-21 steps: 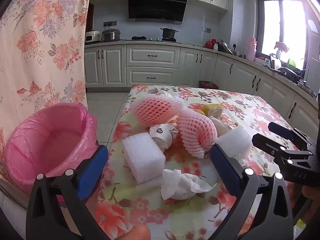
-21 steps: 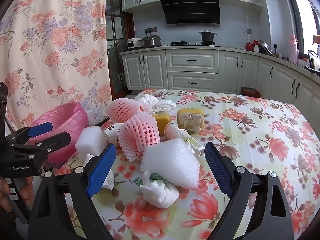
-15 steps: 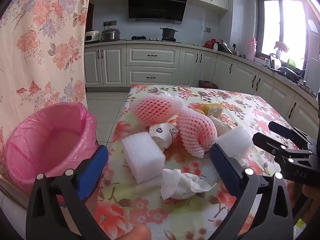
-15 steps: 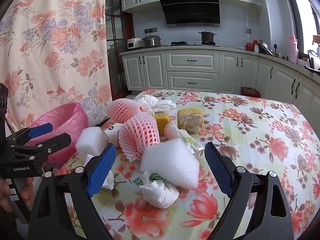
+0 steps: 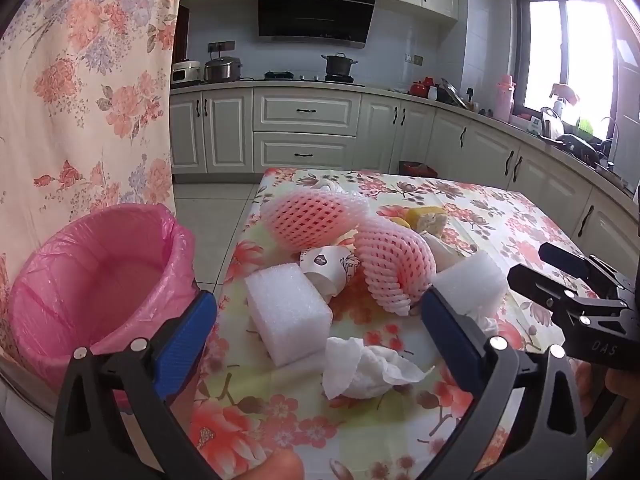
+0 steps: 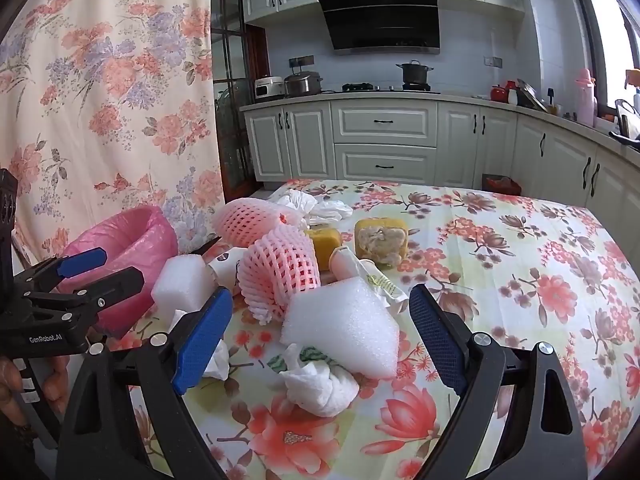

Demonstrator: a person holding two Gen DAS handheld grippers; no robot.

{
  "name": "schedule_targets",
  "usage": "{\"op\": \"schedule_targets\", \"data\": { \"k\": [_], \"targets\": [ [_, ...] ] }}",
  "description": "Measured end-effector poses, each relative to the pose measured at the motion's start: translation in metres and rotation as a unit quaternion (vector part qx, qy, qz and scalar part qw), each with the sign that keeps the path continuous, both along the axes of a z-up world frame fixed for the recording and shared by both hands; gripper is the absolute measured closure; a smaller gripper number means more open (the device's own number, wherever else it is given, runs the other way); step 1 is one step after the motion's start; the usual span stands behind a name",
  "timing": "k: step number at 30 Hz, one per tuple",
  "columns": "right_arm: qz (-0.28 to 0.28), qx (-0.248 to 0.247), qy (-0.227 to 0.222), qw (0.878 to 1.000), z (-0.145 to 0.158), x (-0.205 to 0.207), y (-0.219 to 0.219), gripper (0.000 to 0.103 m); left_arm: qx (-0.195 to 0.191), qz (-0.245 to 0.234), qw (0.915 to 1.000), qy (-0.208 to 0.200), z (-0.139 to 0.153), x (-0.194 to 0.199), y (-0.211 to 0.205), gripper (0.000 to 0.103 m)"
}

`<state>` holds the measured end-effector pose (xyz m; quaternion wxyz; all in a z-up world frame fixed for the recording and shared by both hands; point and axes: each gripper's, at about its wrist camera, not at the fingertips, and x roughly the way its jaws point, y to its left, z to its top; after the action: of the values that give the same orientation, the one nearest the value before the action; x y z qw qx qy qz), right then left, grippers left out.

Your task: Collect trash

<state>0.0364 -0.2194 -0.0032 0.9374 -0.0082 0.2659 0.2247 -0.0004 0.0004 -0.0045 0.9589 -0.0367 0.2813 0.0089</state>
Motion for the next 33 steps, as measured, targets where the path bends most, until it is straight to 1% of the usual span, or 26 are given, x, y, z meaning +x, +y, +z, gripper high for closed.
{"op": "schedule_targets", "data": {
  "k": [33],
  "targets": [
    [-0.003,-0.002,-0.001,1.0,-0.0024,0.0007,-0.0014,0.019,-0.002,0.002,1.0,0.0,0.0015,-0.0014,0.0033,0.004]
  ]
}}
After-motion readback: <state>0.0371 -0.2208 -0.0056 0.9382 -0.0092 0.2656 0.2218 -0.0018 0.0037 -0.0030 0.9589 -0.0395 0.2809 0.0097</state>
